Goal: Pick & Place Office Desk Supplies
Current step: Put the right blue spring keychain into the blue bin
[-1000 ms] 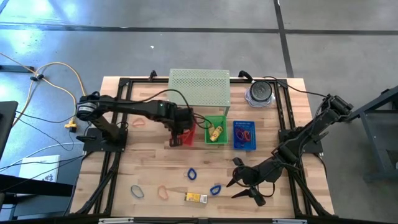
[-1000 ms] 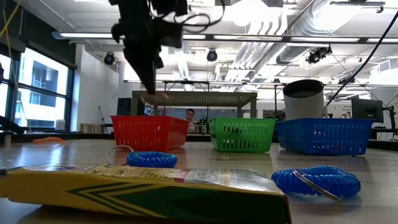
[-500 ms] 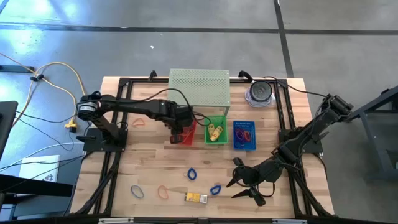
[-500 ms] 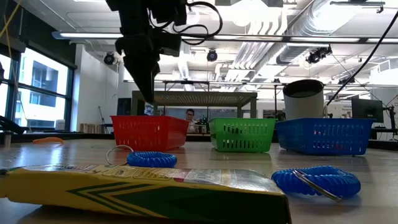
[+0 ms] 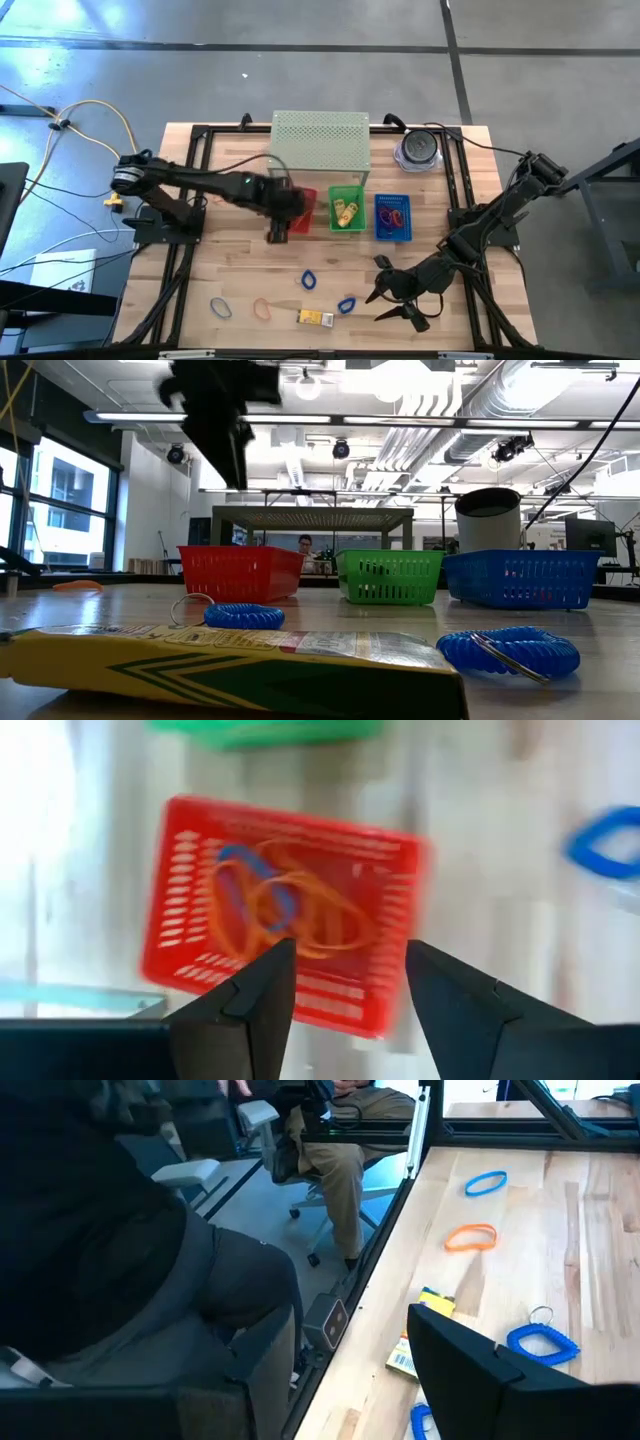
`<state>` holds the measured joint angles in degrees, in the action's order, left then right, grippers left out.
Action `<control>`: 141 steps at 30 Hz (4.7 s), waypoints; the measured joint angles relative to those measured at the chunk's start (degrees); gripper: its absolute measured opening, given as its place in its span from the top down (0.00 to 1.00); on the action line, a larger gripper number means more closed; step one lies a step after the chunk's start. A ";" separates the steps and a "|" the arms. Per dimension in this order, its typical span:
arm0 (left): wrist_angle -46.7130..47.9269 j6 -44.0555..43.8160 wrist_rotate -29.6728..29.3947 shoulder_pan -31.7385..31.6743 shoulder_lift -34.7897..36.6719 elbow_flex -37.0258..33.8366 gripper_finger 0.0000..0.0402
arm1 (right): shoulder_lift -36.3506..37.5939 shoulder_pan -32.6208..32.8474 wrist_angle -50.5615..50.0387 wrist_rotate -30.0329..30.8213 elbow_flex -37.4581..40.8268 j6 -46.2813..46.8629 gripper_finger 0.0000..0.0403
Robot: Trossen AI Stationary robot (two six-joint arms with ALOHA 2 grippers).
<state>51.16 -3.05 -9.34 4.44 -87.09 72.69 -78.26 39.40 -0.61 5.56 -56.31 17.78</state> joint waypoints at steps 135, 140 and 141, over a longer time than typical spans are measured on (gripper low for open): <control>-18.65 -40.33 -13.13 38.27 -8.11 -0.37 0.54 | -9.90 -12.40 -80.71 25.19 -13.83 44.95 0.99; -18.45 -40.78 -12.87 39.37 -8.11 -0.37 0.54 | -7.55 -17.61 -73.25 21.09 -5.26 42.24 0.99; -18.18 -41.15 -12.85 39.58 -8.11 -0.37 0.54 | -7.19 -18.64 -71.19 20.42 -3.21 41.43 0.99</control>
<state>32.97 -44.20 -22.20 44.02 -95.20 72.31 -85.45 20.75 -71.80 25.98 -59.53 59.21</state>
